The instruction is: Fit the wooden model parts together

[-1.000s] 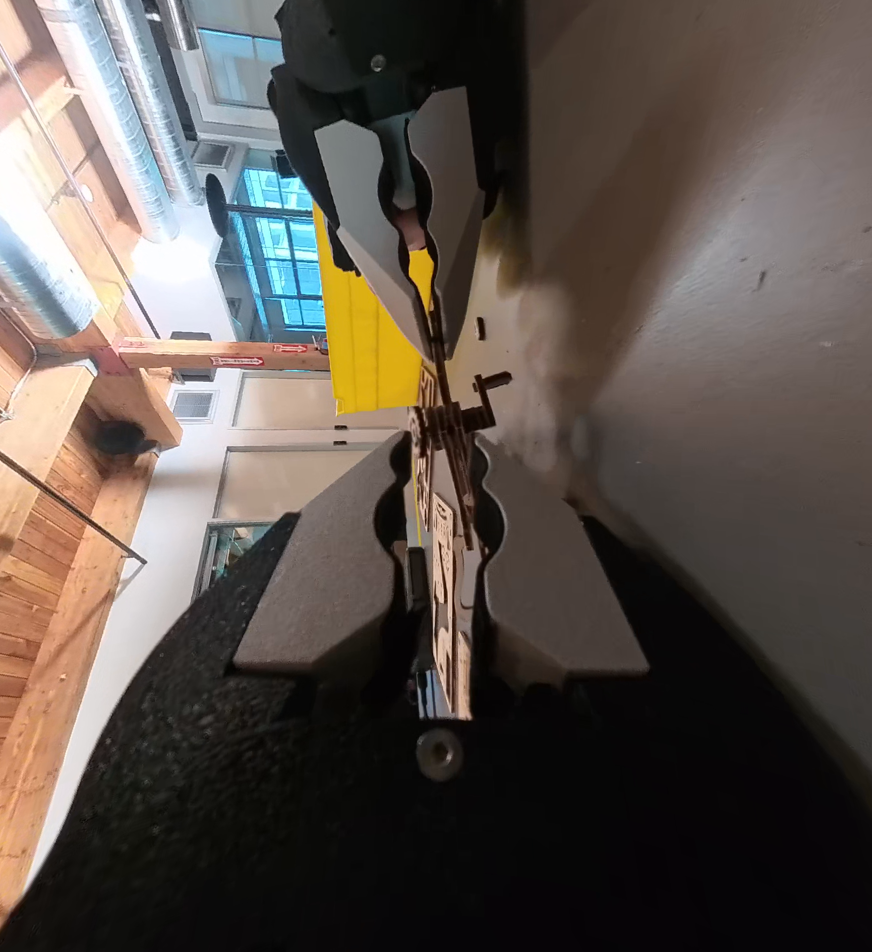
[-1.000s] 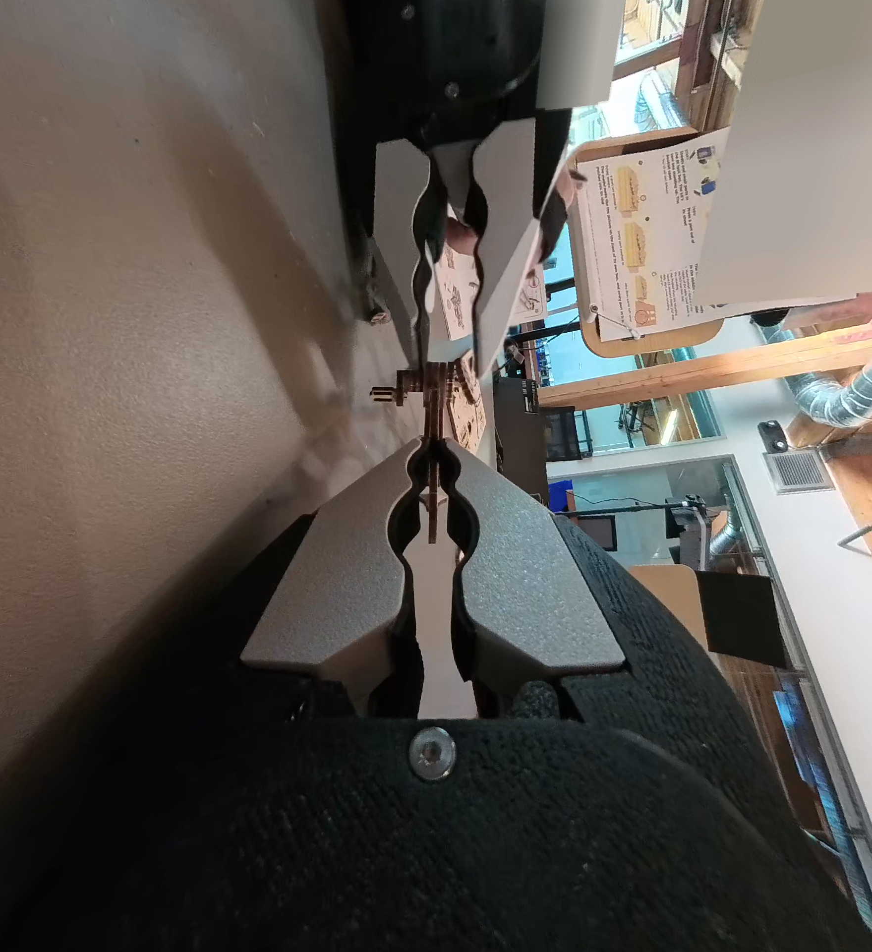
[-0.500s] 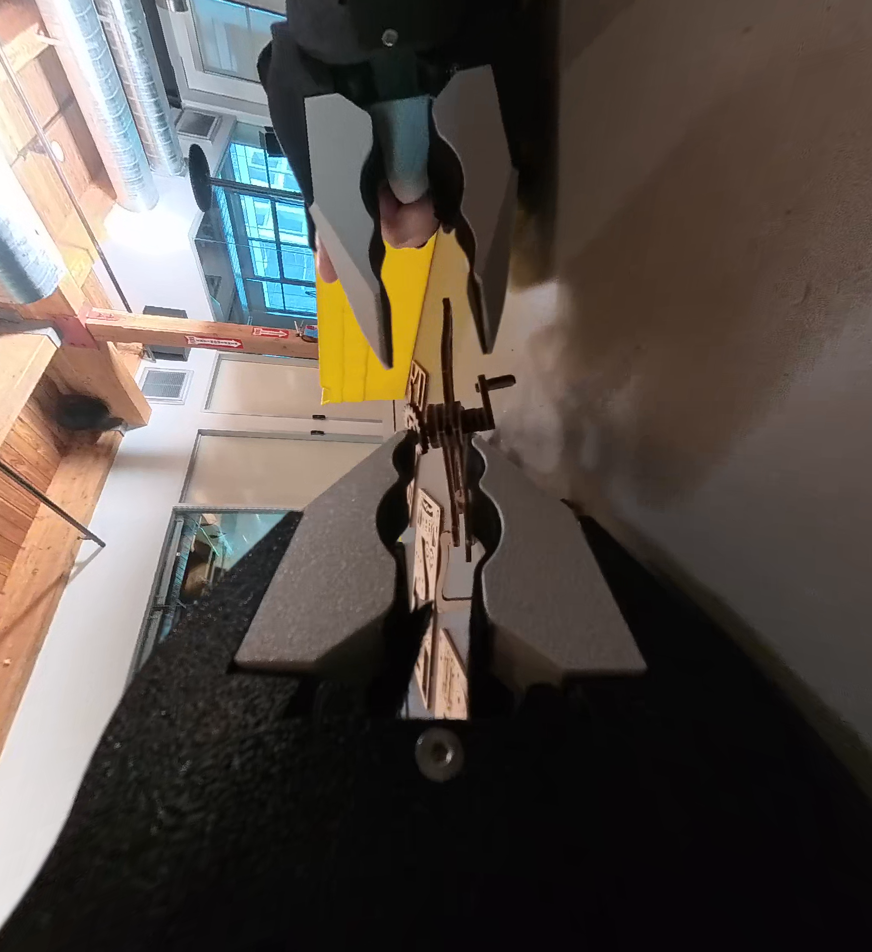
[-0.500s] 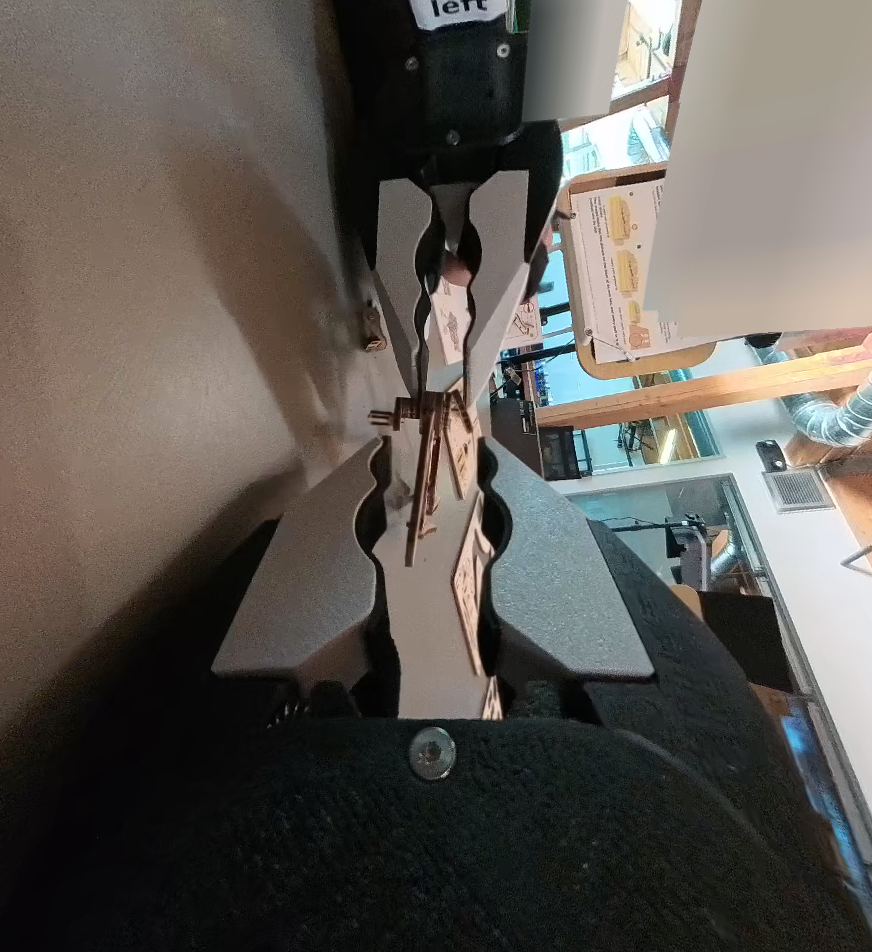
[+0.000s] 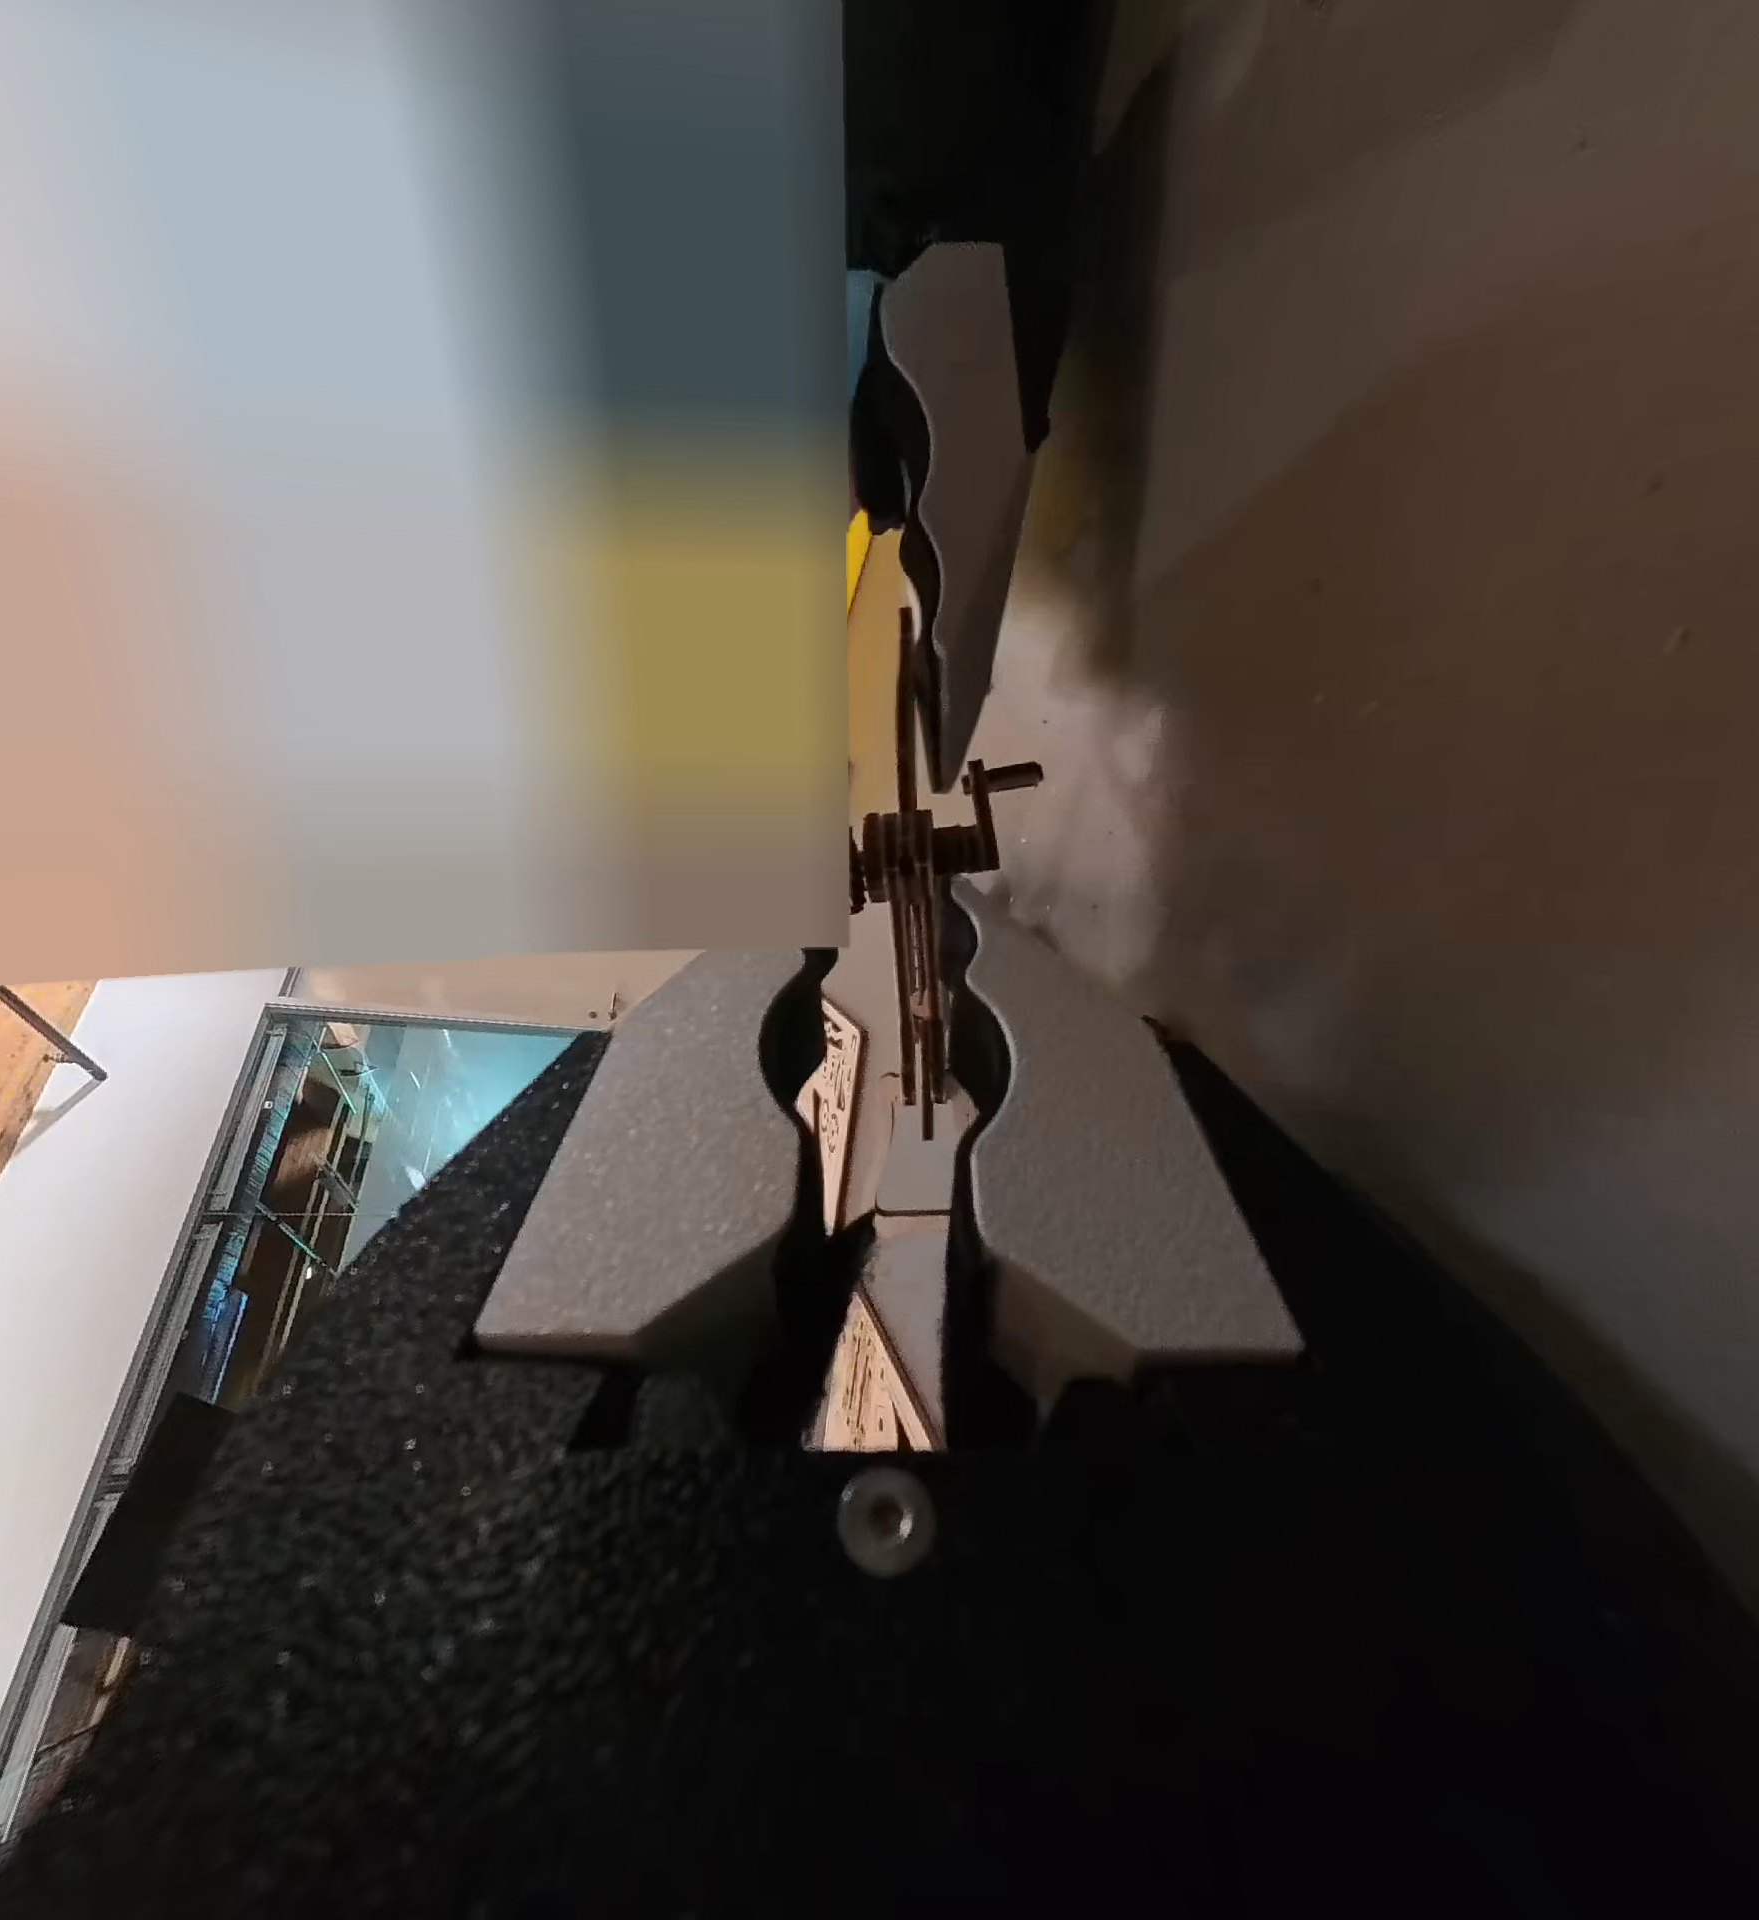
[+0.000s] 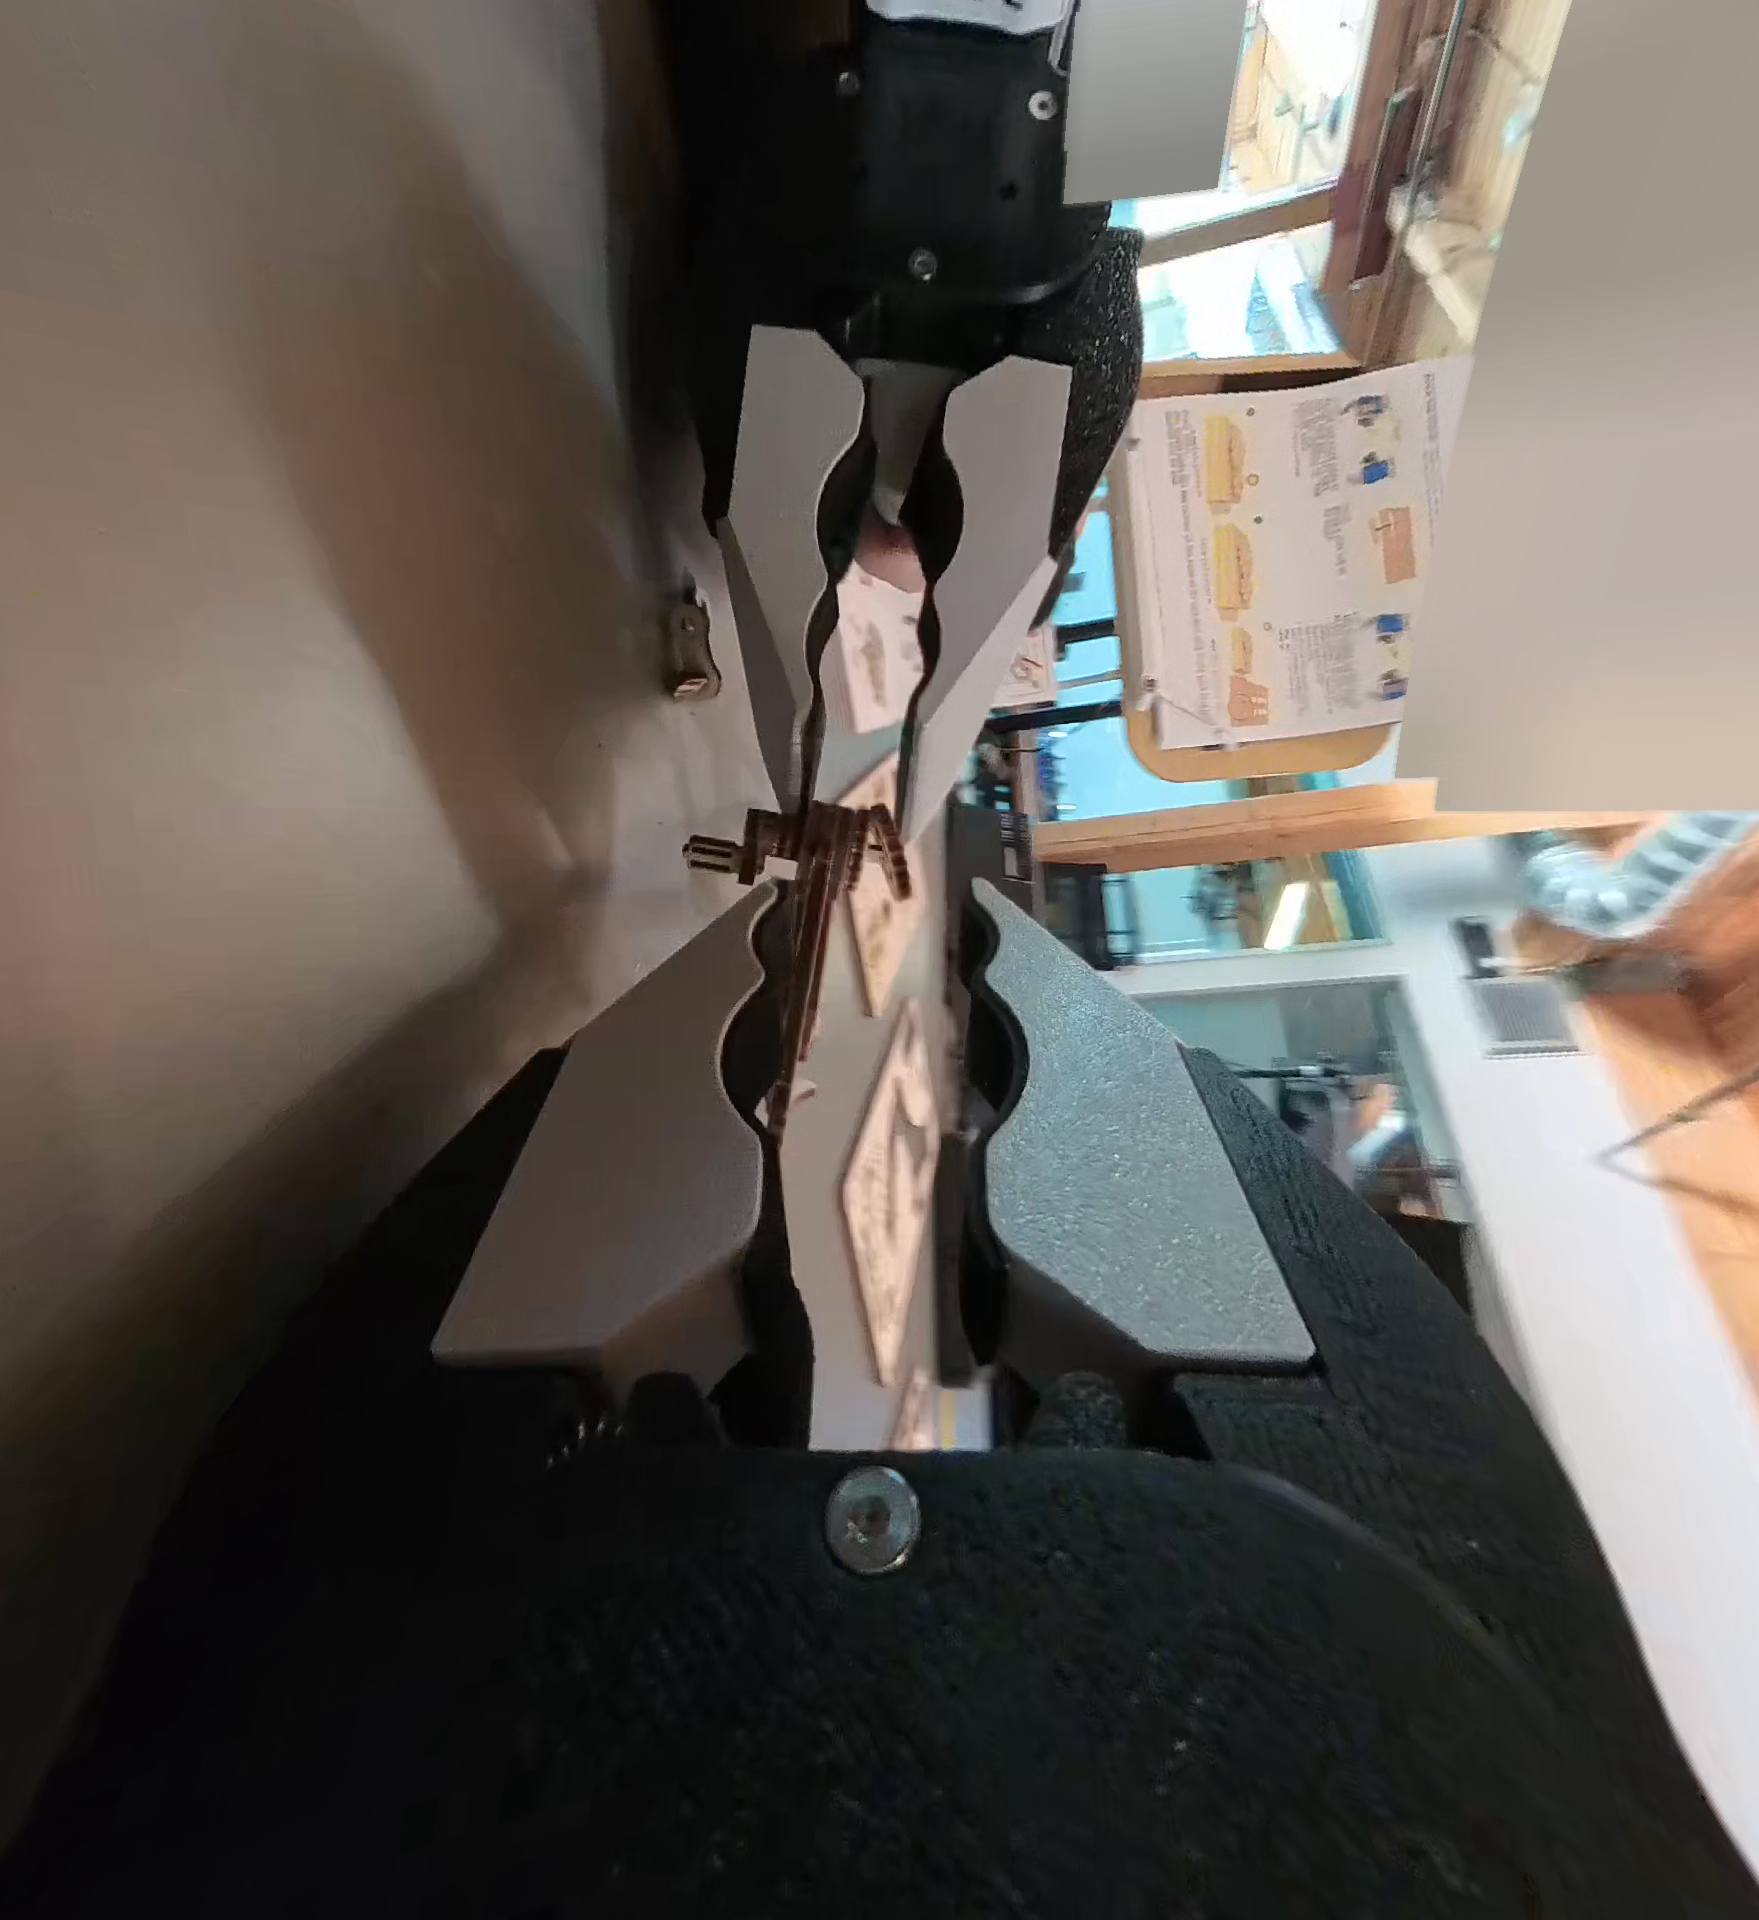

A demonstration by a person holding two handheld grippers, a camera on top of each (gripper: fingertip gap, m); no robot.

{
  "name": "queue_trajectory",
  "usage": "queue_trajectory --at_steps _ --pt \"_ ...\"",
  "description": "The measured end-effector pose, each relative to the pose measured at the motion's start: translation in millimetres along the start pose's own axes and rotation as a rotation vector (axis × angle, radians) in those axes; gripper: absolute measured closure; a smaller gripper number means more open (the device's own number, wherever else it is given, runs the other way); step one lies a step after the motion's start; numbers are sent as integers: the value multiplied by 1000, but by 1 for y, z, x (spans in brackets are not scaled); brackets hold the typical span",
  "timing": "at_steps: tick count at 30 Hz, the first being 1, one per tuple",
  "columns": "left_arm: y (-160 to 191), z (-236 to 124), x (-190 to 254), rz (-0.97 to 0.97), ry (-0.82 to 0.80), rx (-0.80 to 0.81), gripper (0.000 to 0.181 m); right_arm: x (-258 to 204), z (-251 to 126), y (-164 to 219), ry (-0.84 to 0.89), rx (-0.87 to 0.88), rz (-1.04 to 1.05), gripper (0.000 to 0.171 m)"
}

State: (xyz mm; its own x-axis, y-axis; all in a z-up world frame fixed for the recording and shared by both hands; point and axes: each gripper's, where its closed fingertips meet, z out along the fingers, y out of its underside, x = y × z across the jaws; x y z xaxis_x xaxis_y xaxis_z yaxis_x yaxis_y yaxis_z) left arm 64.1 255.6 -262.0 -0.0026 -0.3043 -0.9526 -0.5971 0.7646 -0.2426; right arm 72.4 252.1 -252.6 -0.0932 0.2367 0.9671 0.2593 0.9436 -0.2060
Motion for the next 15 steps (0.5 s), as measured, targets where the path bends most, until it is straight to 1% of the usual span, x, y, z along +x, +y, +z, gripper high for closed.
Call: queue_trajectory --at_steps 9,13,15 --pt "0 1 2 -16 12 0 166 -3 6 -2 -89 35 152 144" --pt "1 1 4 -18 25 -5 167 -8 8 0 -105 21 83 149" --pt "1 1 5 -12 28 -7 167 -9 9 1 -107 13 54 149"
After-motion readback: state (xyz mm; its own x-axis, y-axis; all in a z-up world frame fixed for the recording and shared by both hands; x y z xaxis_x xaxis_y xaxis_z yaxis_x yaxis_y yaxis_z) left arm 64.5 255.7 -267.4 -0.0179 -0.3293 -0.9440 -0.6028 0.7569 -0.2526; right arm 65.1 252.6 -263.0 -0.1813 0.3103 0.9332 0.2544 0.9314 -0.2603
